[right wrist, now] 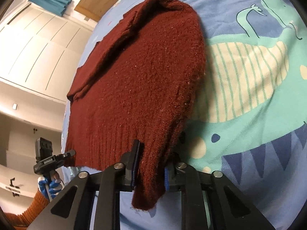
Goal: Fold small clothes
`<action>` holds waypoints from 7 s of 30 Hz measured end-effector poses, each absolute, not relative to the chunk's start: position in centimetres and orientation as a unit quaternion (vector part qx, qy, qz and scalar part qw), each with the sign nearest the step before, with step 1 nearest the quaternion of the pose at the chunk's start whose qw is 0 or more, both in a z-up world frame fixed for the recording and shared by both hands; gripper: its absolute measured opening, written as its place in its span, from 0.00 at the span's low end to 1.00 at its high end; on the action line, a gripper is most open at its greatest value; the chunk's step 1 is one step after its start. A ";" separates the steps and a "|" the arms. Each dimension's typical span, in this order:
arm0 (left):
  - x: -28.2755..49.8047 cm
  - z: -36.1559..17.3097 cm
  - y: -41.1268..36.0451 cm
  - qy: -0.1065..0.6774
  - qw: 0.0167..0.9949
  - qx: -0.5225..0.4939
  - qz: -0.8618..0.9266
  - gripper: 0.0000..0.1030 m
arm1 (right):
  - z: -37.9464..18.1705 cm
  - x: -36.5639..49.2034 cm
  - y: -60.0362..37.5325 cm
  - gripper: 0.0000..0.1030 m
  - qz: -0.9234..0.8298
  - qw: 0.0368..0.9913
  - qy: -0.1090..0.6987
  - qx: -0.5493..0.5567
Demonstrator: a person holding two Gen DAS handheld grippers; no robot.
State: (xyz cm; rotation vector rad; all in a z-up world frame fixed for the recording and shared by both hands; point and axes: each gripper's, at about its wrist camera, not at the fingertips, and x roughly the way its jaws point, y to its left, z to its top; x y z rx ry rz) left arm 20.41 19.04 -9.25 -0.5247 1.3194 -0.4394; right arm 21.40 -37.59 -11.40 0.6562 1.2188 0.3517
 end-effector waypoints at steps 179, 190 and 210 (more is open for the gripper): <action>33.3 -4.6 8.8 0.426 0.904 0.018 -0.025 0.43 | -4.9 34.4 -33.6 0.66 0.027 0.884 0.456 0.100; 30.4 -3.0 8.5 0.427 0.903 0.030 -0.019 0.45 | -5.6 30.8 -34.5 0.68 0.026 0.860 0.460 0.219; 29.9 -3.6 17.1 0.447 0.892 0.018 0.073 0.55 | -11.1 33.2 -39.3 0.69 0.005 0.798 0.392 0.458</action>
